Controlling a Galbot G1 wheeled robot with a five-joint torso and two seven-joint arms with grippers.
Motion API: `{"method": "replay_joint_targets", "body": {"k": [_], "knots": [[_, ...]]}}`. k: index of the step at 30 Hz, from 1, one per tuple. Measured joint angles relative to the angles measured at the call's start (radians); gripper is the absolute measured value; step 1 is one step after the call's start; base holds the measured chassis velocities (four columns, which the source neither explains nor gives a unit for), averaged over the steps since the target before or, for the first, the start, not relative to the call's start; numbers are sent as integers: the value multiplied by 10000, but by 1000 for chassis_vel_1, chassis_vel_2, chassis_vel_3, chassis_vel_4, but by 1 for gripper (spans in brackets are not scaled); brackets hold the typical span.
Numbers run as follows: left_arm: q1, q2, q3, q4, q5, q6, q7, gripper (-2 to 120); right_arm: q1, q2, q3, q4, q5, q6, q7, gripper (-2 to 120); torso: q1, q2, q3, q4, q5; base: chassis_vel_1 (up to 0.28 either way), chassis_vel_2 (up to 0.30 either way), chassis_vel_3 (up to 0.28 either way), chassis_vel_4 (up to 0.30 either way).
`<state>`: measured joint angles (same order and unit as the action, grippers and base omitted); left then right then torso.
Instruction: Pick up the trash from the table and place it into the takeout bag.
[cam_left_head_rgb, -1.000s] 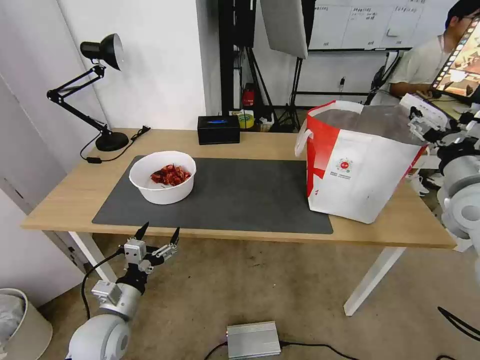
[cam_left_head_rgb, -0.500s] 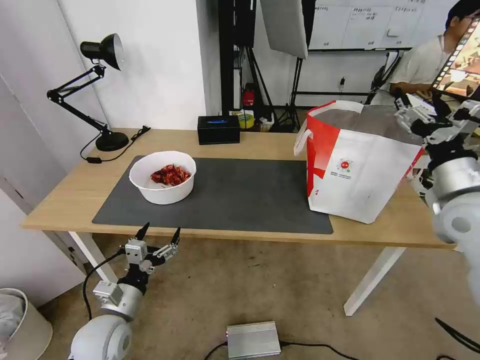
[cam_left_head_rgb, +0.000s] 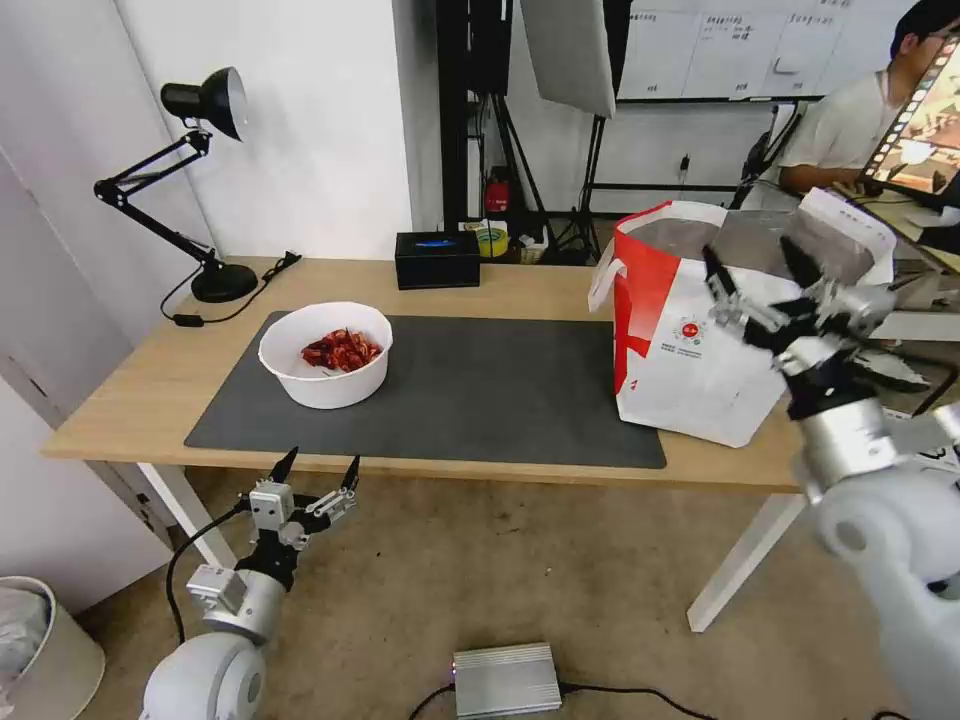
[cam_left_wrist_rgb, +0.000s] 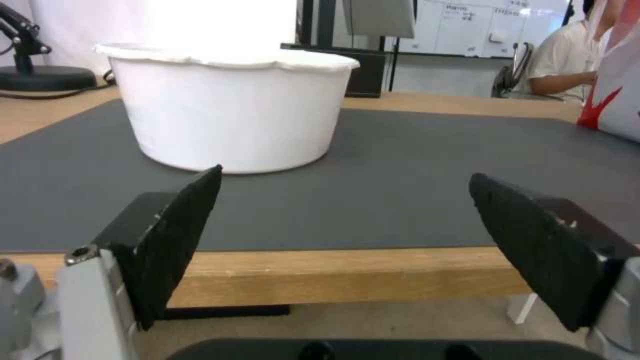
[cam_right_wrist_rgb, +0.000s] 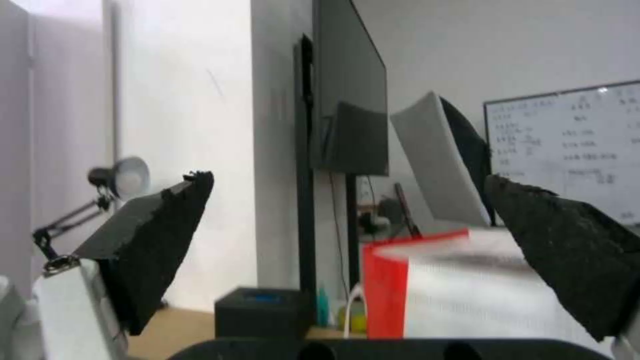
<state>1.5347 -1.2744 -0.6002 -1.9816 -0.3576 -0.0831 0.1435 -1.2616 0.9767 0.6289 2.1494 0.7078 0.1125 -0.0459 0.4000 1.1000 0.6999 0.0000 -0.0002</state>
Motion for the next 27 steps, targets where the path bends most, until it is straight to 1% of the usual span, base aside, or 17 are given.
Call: {"method": "replay_joint_targets", "body": {"k": [1,2,5,6,9,10,11,13,14,17,18,21,22,27], "knots": [[1,-12,-6,5,-1,-23,0,100,-176,201,-22,5,-210,53,41,100,0,0,0,0,0,0,0,0,0],[1,-12,-6,5,-1,-23,0,100,-176,201,-22,5,-210,53,41,100,0,0,0,0,0,0,0,0,0],[40,-35,-31,20,-14,-87,2,100,-717,810,-171,-13,-1005,295,74,100,0,0,0,0,2,0,0,0,0],[40,-35,-31,20,-14,-87,2,100,-717,810,-171,-13,-1005,295,74,100,0,0,0,0,2,0,0,0,0],[109,-66,-50,15,-18,-125,4,100,-1171,1225,-296,-16,-1633,436,69,100,0,0,0,-1,1,0,0,0,0],[109,-66,-50,15,-18,-125,4,100,-1171,1225,-296,-16,-1633,436,69,100,0,0,0,-1,1,0,0,0,0],[123,-96,-51,11,-11,-135,6,100,-1368,1383,-334,-1,-1922,494,67,100,0,0,0,2,0,0,0,0,0],[151,-184,-48,-4,41,-159,13,100,-1749,1679,-411,-8,-2509,641,32,100,-1,0,0,0,1,0,0,0,0],[151,-184,-48,-4,41,-159,13,100,-1749,1679,-411,-8,-2509,641,32,100,-1,0,0,0,1,0,0,0,0],[174,-288,-31,-45,108,-165,21,100,-2179,2098,-473,-84,-3051,761,100,100,-1,0,0,0,2,0,0,0,0],[174,-288,-31,-45,108,-165,21,100,-2179,2098,-473,-84,-3051,761,100,100,-1,0,0,0,2,0,0,0,0],[169,-329,-35,-83,118,-167,25,100,-2514,2442,-550,-260,-3532,911,160,100,-1,0,0,0,1,0,0,0,0],[169,-329,-35,-83,118,-167,25,100,-2514,2442,-550,-260,-3532,911,160,100,-1,0,0,0,1,0,0,0,0],[193,-390,-57,-132,127,-169,27,100,-2821,2903,-765,-593,-4046,1157,165,100,-1,1,0,0,1,0,0,0,0]]}}
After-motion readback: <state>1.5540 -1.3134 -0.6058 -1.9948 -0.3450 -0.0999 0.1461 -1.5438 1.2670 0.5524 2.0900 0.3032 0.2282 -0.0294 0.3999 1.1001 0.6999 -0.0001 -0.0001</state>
